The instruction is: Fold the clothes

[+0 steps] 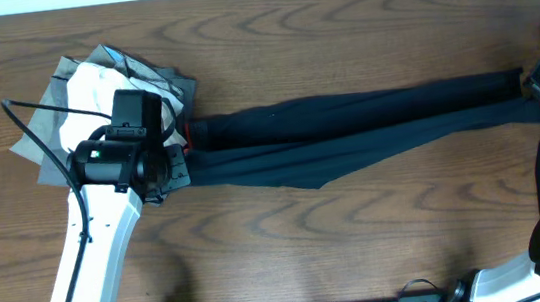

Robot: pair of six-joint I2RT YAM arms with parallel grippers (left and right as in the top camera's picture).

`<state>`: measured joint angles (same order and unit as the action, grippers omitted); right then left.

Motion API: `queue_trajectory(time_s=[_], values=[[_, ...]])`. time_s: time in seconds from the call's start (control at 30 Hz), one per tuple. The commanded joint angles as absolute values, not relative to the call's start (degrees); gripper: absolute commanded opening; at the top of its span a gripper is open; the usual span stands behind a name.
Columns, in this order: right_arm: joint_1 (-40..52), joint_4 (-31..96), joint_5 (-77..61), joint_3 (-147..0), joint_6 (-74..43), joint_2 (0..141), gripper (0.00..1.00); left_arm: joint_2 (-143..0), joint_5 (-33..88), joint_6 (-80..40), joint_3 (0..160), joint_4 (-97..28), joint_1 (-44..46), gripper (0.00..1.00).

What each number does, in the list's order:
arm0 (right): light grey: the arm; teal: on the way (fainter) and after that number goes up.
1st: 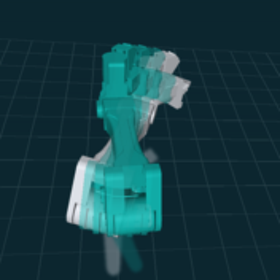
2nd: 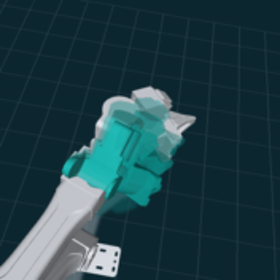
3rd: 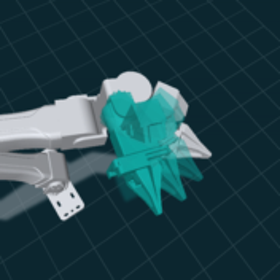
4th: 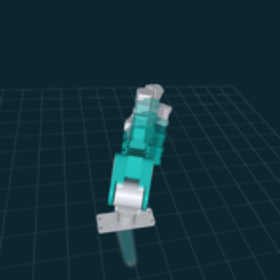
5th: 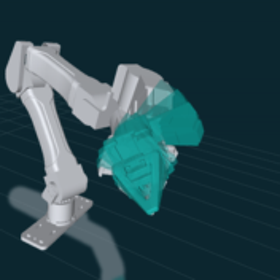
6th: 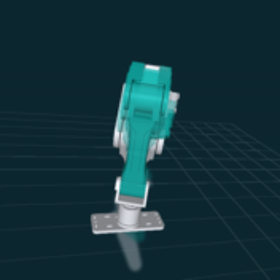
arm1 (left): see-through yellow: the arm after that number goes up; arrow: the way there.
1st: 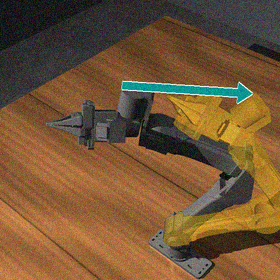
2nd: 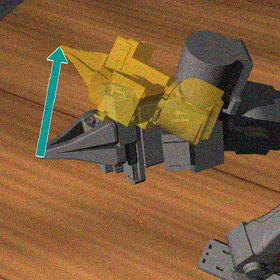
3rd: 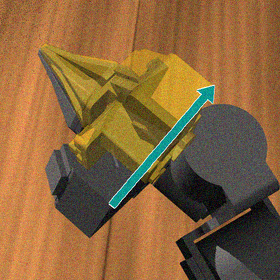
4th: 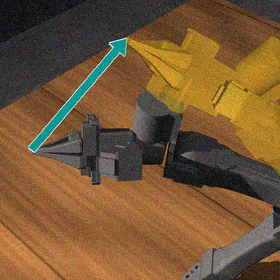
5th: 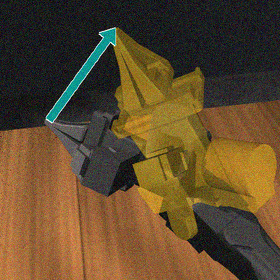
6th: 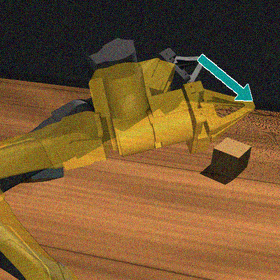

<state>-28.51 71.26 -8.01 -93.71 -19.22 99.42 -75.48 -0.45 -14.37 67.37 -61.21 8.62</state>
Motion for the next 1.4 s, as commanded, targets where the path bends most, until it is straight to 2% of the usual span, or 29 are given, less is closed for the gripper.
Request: queue_trajectory(time_s=[0.0, 0.43, 0.7, 0.8, 0.9, 1.07, 1.2, 1.37], values=[[-29.04, 70.72, -5.78, -94.43, -18.06, 100.88, 0.01, -76.07, -2.24, -13.06, 68.66, -60.36, 8.05, 0.06], [-28.49, 64.55, -7.05, -93.30, -19.97, 109.60, 0.02, -87.42, -2.17, -12.64, 68.66, -53.30, 8.05, 0.06], [-26.39, 50.46, -17.76, -93.30, -24.86, 118.32, 0.12, -95.77, -2.17, -12.03, 68.73, -39.94, 8.03, 0.07], [-25.32, 42.87, -19.57, -93.30, -26.13, 121.43, 0.22, -98.06, -2.20, -12.05, 68.73, -33.69, 8.03, 0.12], [-24.67, 38.83, -20.58, -93.32, -25.56, 122.41, 0.23, -98.67, -2.20, -12.14, 68.90, -29.80, 8.03, 0.17], [-25.08, 42.65, -21.06, -94.11, -18.76, 120.92, 0.24, -98.24, -2.20, -12.29, 71.77, -32.64, 8.05, 0.17], [-25.67, 50.57, -20.29, -94.13, -13.78, 118.15, 0.33, -98.02, -2.20, -12.25, 72.77, -35.24, 8.05, 0.17], [-25.65, 57.41, -8.99, -94.13, -12.60, 115.52, 0.38, -97.97, -2.20, -12.23, 72.77, -37.74, 8.05, 0.17]])
